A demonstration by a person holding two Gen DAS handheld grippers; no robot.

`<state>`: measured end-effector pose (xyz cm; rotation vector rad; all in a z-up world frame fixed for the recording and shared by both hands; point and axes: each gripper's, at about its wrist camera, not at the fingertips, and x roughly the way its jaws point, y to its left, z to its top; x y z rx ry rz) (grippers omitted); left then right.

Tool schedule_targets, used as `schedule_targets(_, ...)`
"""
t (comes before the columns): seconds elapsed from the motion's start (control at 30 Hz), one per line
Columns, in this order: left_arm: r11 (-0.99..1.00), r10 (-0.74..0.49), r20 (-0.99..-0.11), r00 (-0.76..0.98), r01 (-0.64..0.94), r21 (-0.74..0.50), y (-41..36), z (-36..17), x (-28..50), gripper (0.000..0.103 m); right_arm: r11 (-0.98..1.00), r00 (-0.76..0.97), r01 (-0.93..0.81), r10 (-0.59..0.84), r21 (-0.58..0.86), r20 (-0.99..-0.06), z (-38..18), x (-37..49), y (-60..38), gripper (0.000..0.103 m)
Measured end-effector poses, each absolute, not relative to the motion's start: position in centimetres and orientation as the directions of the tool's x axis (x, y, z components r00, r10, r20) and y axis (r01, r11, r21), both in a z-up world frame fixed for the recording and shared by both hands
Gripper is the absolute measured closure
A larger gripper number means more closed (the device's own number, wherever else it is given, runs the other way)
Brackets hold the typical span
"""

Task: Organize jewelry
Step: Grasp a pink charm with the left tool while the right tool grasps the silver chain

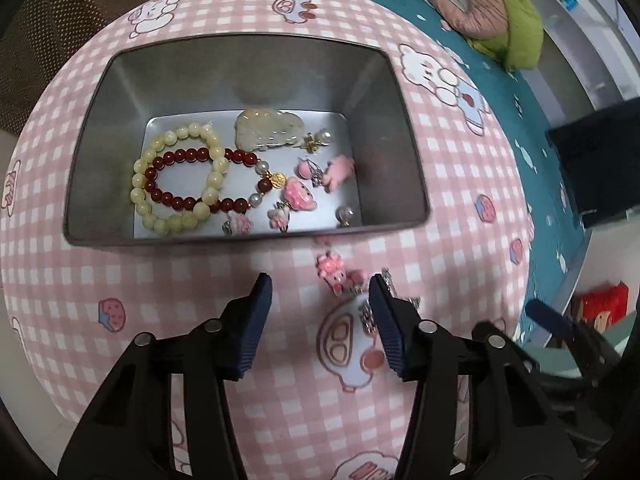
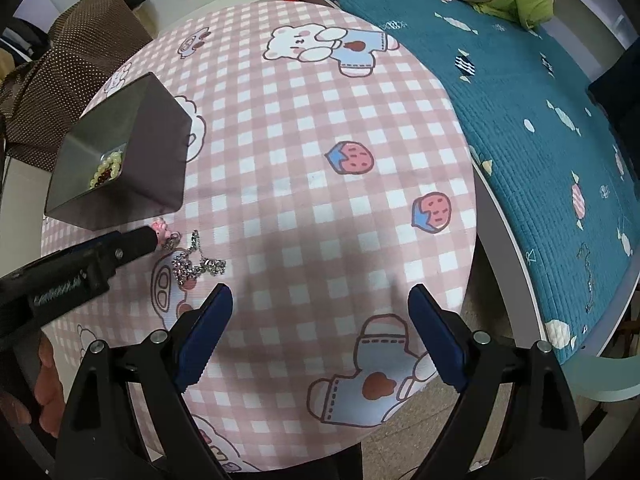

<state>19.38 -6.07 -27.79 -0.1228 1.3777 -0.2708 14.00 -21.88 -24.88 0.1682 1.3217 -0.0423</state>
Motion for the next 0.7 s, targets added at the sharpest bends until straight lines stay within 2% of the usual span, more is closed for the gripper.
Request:
schedule_targets(0.03, 0.964, -0.256, -0.954, 0.157, 0.117, -0.239, -6.2, -28.2, 19.5, 0.062, 0.987, 0.244, 0.126, 0.065, 0.098, -0.968, -25.0, 14.0, -21.8, 0.017)
schedule_targets(0.07, 0.965, -0.250, -0.953, 0.169, 0.124, -0.231, -6.3, -28.2, 19.4, 0.063, 0.987, 0.242, 0.125, 0.065, 0.098, -0.968, -25.1, 14.0, -21.8, 0.017)
schedule_targets(0.13, 0.962, -0.248, -0.953, 0.172, 0.158, -0.222, -7.0, -28.3, 19.4, 0.079, 0.988, 0.240, 0.120, 0.068, 0.099, -0.968, -25.2, 14.2, -21.7, 0.017)
schedule_targets(0.17, 0.962, -0.248, -0.951, 0.184, 0.160, -0.219, -7.0, -28.2, 19.3, 0.083, 0.988, 0.239, 0.115, 0.071, 0.101, -0.968, -25.3, 14.3, -21.5, 0.017)
schedule_targets(0.2, 0.953, -0.281, -0.944, 0.173, 0.163, -0.254, -7.0, -28.3, 19.3, 0.092, 0.989, 0.239, 0.109, 0.073, 0.102, -0.968, -25.3, 14.4, -21.3, 0.017)
schedule_targets(0.33, 0.944, -0.300, -0.939, 0.169, 0.194, -0.266, -7.5, -28.2, 19.3, 0.103, 0.992, 0.246, 0.070, 0.088, 0.108, -0.965, -25.3, 14.7, -20.4, 0.017)
schedule_targets(0.5, 0.941, -0.319, -0.932, 0.170, 0.170, -0.291, -6.0, -27.4, 19.1, 0.103, 0.992, 0.261, -0.003, 0.123, 0.127, -0.957, -25.3, 15.2, -18.7, 0.017)
schedule_targets(0.7, 0.939, -0.340, -0.930, 0.138, 0.107, -0.327, -4.1, -27.6, 19.2, 0.102, 0.990, 0.246, -0.074, 0.136, 0.121, -0.960, -26.0, 15.7, -16.3, 0.023)
